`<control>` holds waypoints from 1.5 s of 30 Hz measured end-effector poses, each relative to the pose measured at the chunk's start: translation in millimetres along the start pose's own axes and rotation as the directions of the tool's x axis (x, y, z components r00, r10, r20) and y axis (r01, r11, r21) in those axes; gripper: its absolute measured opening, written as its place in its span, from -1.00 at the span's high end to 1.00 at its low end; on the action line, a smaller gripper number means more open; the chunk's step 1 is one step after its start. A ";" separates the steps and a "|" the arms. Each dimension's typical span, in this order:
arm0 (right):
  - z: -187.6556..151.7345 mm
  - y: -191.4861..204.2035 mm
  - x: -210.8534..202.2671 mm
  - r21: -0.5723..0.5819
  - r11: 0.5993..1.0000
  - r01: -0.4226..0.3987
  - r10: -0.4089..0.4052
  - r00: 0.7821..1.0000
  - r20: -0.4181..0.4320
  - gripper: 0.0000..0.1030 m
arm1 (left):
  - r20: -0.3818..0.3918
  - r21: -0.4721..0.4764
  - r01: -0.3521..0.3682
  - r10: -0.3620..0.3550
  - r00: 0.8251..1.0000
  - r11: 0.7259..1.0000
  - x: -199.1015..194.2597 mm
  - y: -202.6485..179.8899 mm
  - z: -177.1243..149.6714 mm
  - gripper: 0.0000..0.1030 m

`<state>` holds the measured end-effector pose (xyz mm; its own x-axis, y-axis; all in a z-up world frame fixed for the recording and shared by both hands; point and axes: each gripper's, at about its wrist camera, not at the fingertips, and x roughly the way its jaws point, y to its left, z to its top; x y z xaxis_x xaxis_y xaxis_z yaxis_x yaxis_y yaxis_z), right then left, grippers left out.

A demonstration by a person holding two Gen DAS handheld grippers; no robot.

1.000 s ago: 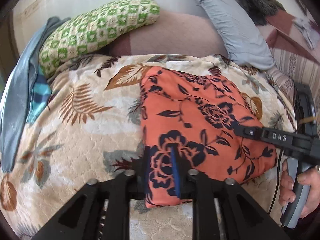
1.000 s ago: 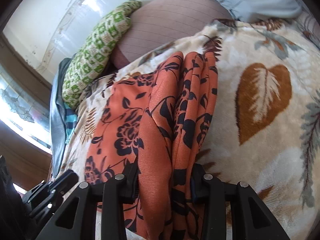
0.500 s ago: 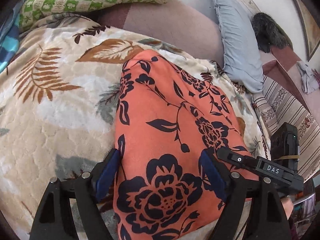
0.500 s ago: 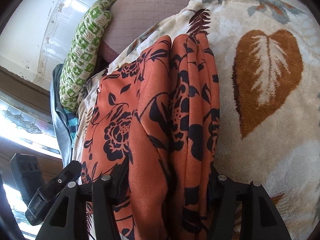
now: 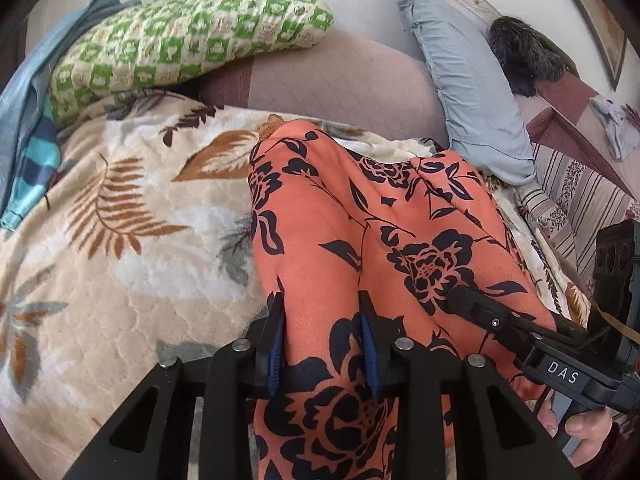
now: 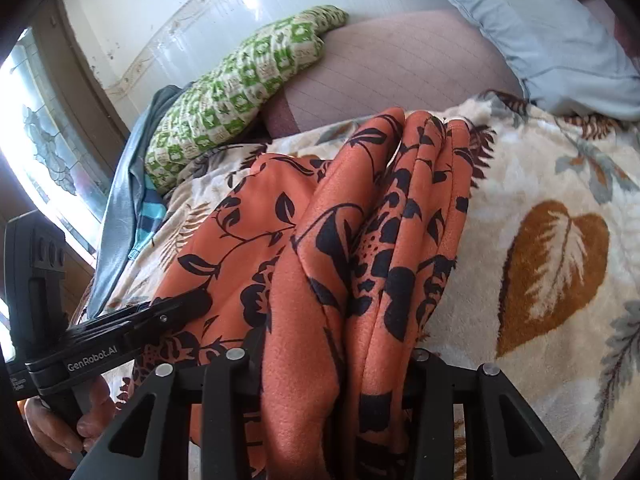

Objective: Fold small clothes

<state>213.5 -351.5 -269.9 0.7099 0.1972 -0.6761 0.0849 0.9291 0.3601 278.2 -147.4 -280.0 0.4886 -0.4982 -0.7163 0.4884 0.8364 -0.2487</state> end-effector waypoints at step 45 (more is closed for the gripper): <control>-74.1 103.8 -194.5 -0.092 0.986 0.136 -0.117 0.975 0.191 -0.17 | 0.258 0.008 -0.443 0.426 0.867 0.896 -237.2 -45.1 -79.6 -0.76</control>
<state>32.4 -270.3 -148.7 0.8152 0.0239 -0.5786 0.1160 0.9722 0.2035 82.7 -48.8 -150.8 0.8183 -0.1342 -0.5589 0.2272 0.9687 0.1001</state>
